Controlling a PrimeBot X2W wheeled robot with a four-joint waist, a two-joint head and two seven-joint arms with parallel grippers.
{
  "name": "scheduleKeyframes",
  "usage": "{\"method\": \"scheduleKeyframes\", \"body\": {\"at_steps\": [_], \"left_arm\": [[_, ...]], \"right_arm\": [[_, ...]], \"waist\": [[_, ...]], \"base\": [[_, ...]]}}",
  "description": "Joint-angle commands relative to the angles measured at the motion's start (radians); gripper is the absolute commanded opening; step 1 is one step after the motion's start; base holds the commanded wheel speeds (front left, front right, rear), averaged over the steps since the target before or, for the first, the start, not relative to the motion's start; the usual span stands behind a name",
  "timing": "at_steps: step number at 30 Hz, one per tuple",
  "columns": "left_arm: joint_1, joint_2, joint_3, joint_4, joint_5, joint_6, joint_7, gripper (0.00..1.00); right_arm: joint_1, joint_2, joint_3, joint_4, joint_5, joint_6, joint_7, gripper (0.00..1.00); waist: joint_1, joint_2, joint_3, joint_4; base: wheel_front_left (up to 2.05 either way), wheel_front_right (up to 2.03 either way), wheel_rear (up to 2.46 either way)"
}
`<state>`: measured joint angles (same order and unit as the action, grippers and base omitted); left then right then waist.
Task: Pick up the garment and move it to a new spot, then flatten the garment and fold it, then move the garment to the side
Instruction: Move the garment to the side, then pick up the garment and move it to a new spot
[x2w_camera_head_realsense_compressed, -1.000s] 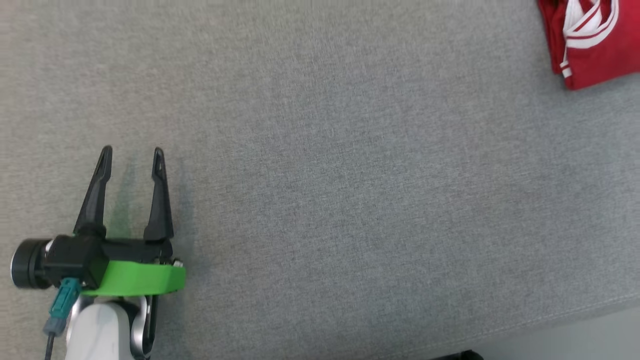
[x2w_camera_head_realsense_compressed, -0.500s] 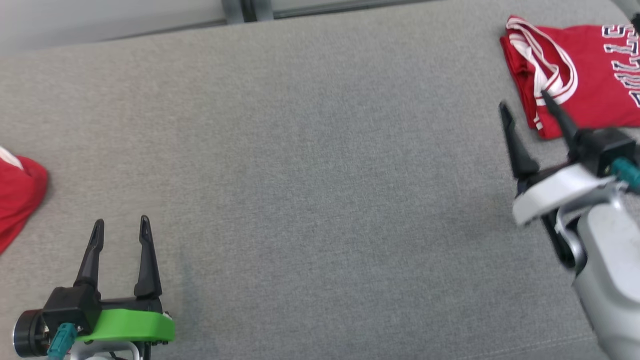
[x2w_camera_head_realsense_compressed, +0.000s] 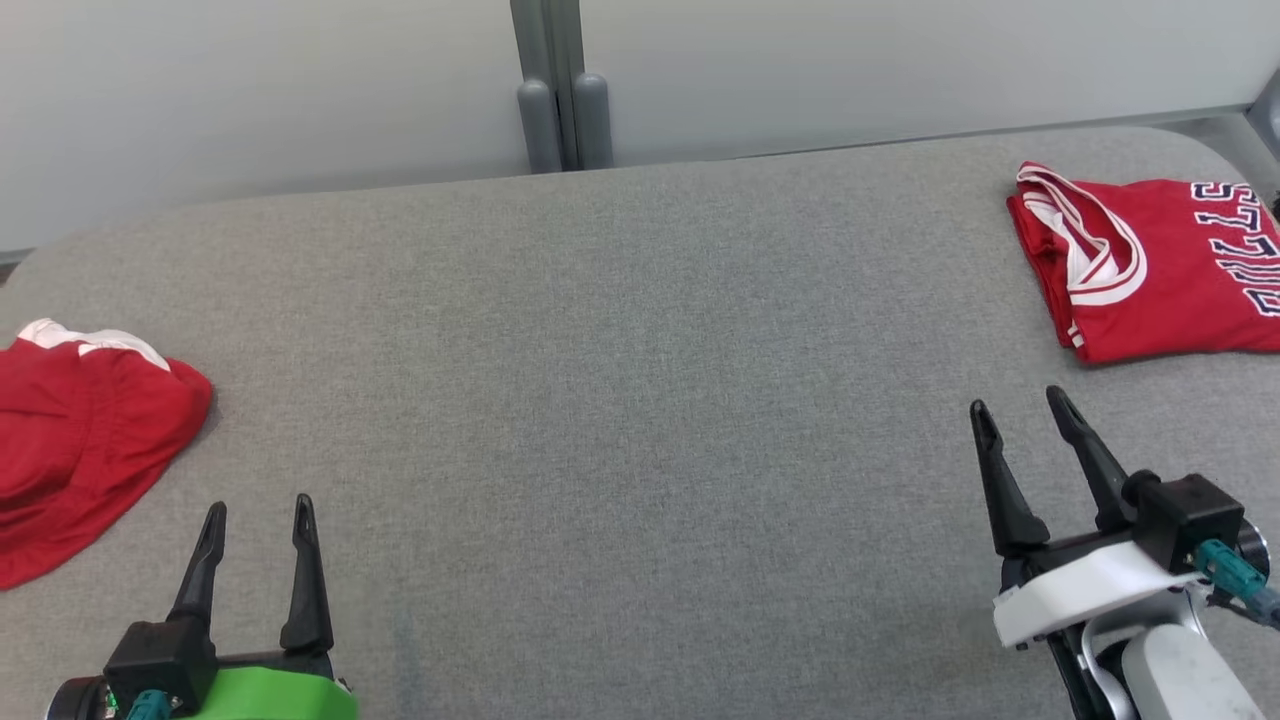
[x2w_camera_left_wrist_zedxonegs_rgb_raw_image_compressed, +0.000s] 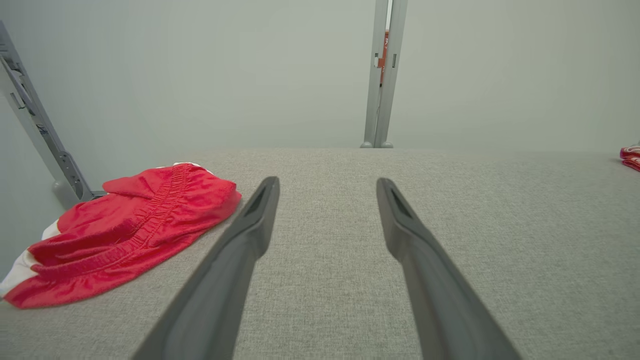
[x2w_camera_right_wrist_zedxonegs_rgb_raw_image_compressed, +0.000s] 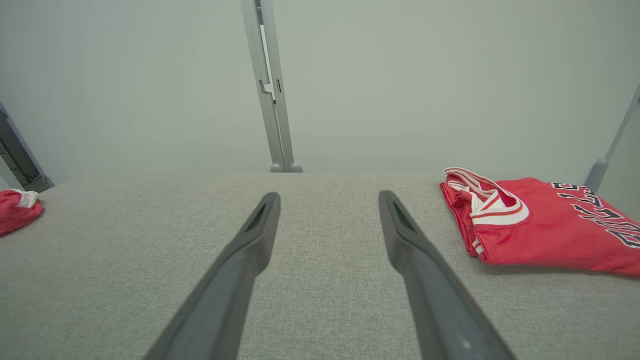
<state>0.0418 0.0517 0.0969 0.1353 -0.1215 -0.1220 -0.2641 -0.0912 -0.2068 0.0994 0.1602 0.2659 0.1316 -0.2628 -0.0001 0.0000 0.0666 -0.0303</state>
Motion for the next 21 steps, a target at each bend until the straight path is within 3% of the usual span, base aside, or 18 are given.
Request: {"method": "scheduleKeyframes", "body": {"at_steps": [1,9,21], "left_arm": [[0.02,0.0,0.007,0.003,-0.004,0.0,0.0,1.0],[0.048,0.0,0.014,0.012,-0.005,-0.002,0.0,1.0],[0.064,0.0,0.013,0.023,-0.01,-0.004,0.0,1.0]], "right_arm": [[0.034,0.012,-0.011,-0.019,-0.014,-0.002,-0.002,1.0],[0.147,0.081,-0.06,-0.071,-0.037,-0.002,-0.002,1.0],[0.196,0.126,-0.075,-0.08,-0.053,-0.002,-0.002,1.0]], "waist": [[0.0001,0.0,-0.043,0.009],[0.0001,0.0,-0.083,0.012],[0.0001,0.0,-0.104,0.032]], "base": [[0.0,0.0,0.0],[0.0,0.0,0.0],[0.0,0.0,0.0]]}}
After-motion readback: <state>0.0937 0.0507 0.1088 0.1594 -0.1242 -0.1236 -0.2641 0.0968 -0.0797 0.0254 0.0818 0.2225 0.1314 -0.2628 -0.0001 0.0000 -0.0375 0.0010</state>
